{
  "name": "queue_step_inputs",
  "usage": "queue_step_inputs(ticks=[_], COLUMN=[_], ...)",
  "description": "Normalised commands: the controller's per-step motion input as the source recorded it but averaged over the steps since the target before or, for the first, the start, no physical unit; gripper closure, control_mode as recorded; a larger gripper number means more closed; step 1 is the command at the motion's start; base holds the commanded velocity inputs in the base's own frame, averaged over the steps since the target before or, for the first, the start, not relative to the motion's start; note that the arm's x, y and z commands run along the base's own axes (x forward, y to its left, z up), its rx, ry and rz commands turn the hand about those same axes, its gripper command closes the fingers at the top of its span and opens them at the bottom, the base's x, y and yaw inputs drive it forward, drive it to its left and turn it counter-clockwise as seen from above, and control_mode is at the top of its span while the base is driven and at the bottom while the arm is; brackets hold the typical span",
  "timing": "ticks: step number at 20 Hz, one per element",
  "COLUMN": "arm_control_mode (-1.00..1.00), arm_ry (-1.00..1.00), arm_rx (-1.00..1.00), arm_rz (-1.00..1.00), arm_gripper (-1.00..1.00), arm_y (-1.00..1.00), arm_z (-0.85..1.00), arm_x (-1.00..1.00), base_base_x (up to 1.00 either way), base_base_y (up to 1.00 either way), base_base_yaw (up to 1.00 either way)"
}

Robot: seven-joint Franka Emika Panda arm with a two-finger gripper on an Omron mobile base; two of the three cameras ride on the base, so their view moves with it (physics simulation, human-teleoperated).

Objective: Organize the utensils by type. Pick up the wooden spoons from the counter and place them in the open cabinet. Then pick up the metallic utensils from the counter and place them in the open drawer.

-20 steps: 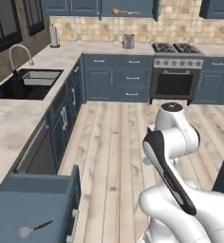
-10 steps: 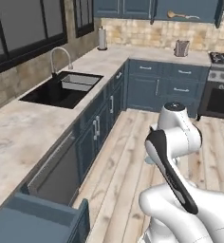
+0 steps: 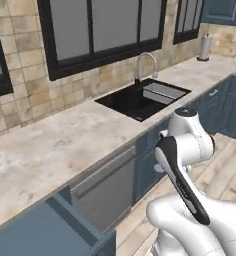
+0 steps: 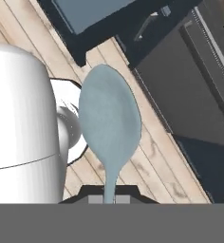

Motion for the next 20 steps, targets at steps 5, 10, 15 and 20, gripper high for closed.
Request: queue_step_inputs(ticks=[5, 10, 15, 20], arm_control_mode=[1.00, 1.00, 1.00, 1.00], arm_ry=[0.00, 0.00, 0.00, 0.00], arm_rx=[0.00, 0.00, 0.00, 0.00], arm_rz=[0.00, 0.00, 0.00, 0.00], arm_gripper=[1.00, 1.00, 1.00, 1.00], arm_y=[0.00, 0.00, 0.00, 0.00], arm_z=[0.00, 0.00, 0.00, 0.00], arm_x=[0.00, 0.00, 0.00, 0.00], base_base_x=[0.57, 0.16, 0.00, 0.00], base_base_y=[-0.06, -0.20, -0.40, -0.58], base_base_yaw=[0.90, 0.98, 0.85, 0.59])
